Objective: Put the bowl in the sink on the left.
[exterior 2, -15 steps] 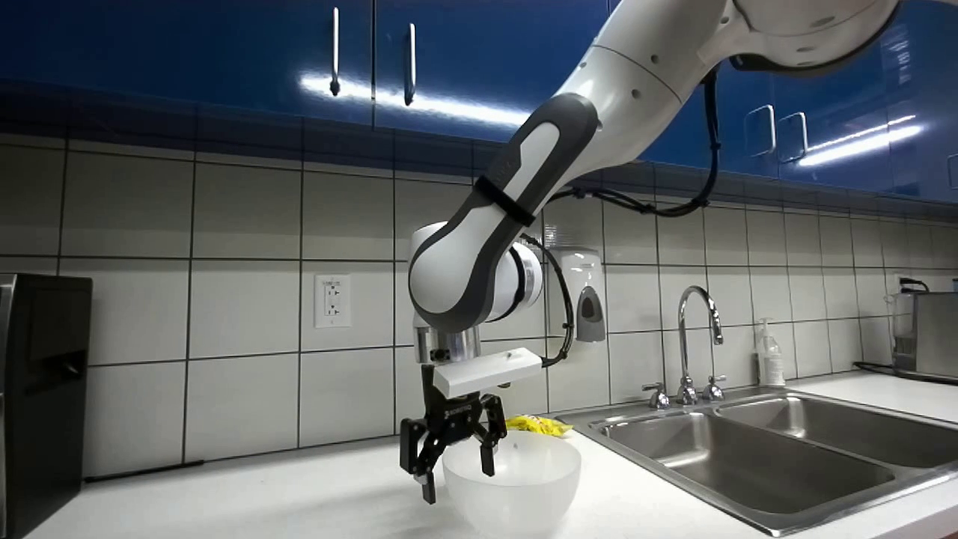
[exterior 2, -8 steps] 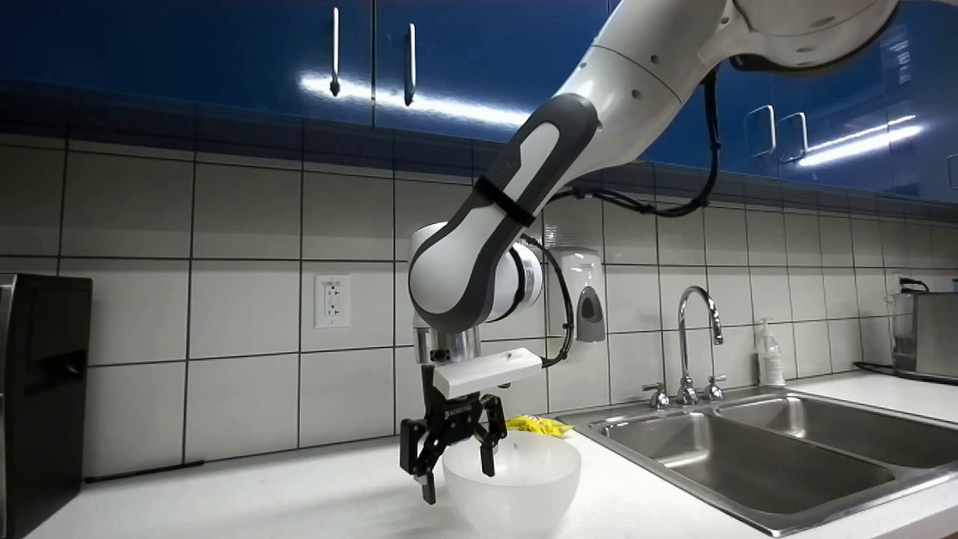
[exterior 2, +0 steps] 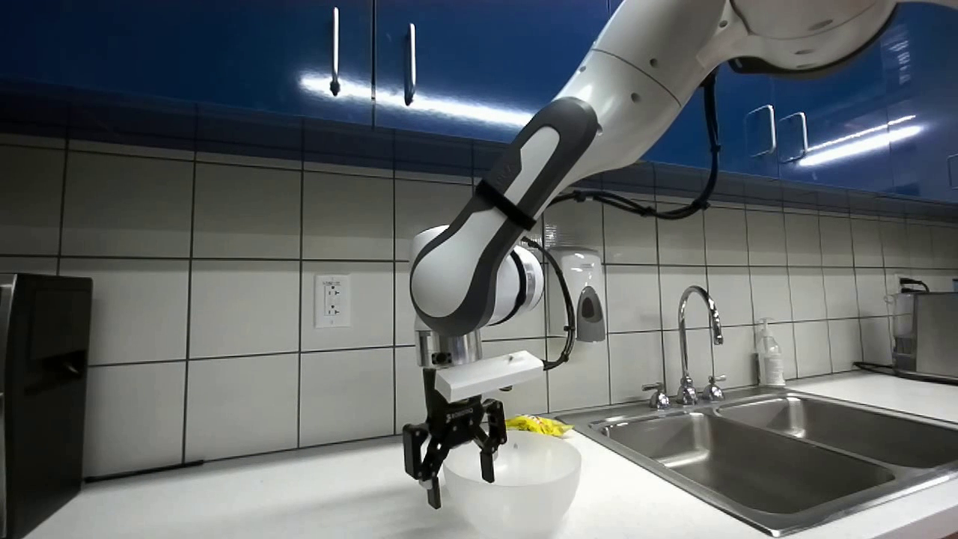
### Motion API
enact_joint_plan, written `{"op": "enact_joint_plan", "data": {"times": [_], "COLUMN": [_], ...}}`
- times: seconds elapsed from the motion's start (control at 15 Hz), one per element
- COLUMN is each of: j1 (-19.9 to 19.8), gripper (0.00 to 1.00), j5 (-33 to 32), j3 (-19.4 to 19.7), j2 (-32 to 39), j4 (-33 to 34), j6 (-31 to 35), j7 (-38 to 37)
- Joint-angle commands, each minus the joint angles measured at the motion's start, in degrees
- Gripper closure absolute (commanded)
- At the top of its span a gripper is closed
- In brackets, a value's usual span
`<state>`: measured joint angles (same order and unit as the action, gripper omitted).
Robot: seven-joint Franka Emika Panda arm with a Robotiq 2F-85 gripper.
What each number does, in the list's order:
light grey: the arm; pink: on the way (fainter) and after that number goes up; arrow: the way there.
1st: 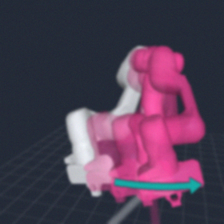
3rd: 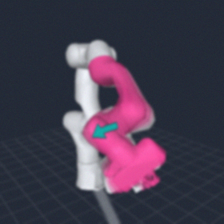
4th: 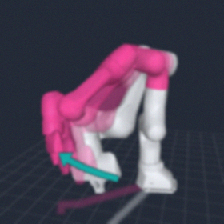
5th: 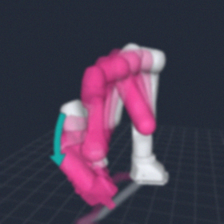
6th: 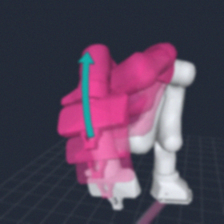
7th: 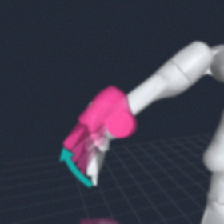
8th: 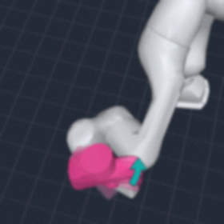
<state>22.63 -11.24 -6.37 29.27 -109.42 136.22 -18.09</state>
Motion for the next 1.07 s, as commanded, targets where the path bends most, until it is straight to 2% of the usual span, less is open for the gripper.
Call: {"op": "enact_joint_plan", "data": {"times": [0.0, 0.47, 0.6, 1.0], "j1": [-0.3, 0.0, 0.1, 0.5], "gripper": [0.42, 0.95, 1.0, 0.99], "j5": [0.0, -0.6, -1.0, -3.6], "j3": [0.0, 0.5, 0.7, 2.3], "j2": [-0.6, -0.6, -1.2, -4.4], "j4": [-0.6, -0.8, -1.2, -3.0], "j6": [1.3, 1.7, 1.4, 0.7], "j7": [0.1, -0.4, -0.5, -2.2]}}
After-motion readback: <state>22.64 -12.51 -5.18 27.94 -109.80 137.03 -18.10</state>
